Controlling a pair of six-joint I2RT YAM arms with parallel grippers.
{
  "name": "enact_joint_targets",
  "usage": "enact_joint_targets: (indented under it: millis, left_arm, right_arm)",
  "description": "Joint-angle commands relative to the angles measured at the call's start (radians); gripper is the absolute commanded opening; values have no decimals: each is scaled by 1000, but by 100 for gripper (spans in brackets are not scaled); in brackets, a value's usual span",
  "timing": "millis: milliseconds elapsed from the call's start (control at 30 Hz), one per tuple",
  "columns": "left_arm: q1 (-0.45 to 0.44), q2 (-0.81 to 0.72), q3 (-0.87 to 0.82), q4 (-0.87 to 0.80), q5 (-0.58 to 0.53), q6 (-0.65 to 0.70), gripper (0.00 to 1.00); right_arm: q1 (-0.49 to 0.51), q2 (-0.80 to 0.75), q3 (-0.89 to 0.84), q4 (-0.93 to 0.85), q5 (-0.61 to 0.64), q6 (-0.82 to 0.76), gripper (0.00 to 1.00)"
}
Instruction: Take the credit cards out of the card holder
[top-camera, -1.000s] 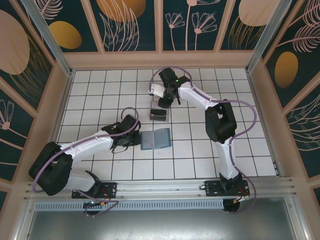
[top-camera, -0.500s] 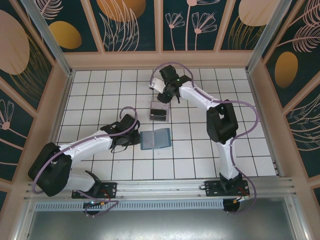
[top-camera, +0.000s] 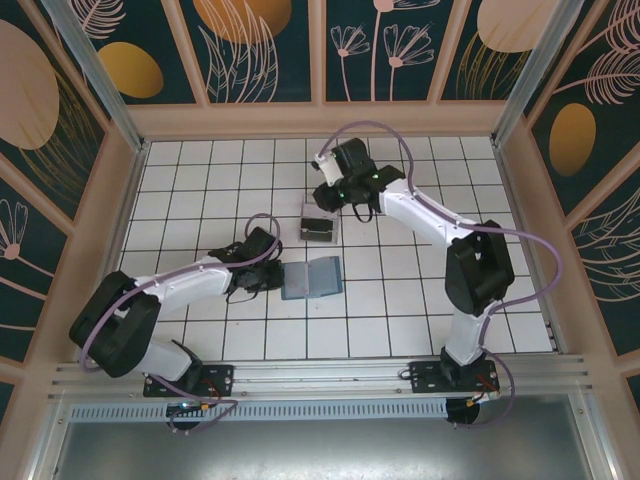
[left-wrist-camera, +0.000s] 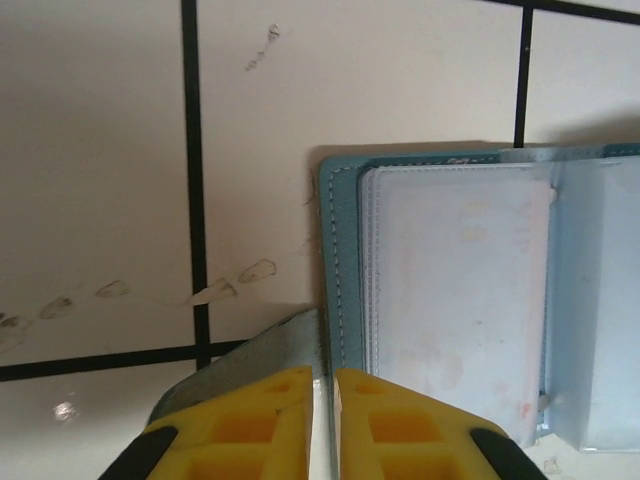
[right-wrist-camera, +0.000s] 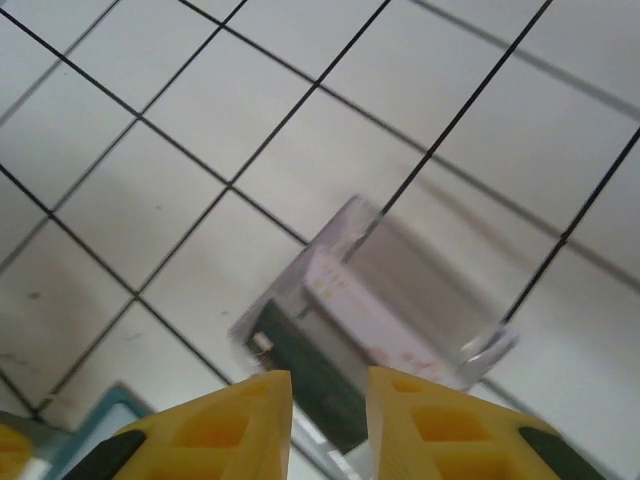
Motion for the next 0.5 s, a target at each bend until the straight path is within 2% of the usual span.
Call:
enact_joint_targets:
  millis: [0,300,467]
  left_arm:
    - [5,39,2,45,57,17,14]
    - [4,62,7,70,82,23,13]
    - [5,62,25,48,53,25,13]
  right_arm:
    - [37,-66,-71,52,-29,178,26]
    - [122,-100,-168,16,-15,420,24]
    - [168,-100,-227,64,-101,586,21]
